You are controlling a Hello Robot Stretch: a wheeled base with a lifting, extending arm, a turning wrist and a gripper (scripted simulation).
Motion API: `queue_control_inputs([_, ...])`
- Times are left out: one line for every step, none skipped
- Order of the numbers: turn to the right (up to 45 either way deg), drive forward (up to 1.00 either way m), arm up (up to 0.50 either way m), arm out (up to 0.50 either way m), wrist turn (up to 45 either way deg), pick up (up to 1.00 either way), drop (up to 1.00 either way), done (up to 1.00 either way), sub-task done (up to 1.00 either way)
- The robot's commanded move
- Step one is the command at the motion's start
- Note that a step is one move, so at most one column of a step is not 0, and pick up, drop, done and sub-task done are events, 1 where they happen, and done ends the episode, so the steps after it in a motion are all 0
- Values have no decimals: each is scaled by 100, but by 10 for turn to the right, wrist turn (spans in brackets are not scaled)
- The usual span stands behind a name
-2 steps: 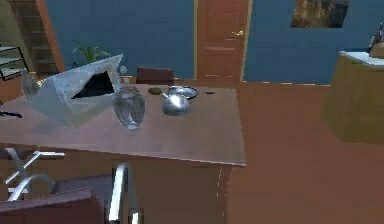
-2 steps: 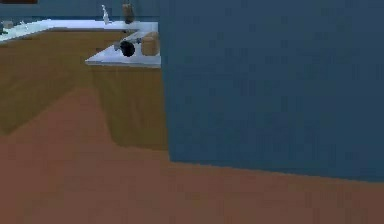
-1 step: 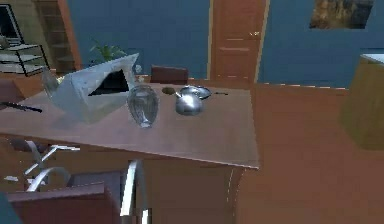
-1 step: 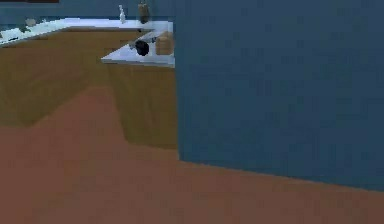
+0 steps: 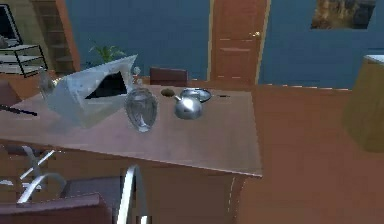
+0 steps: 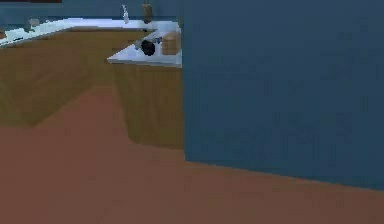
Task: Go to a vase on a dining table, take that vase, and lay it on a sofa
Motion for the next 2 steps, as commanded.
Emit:
queue_control_inputs([180,0,0,0,0,0,0,0,0])
queue_control_inputs([0,25,0,0,0,0,0,0,0])
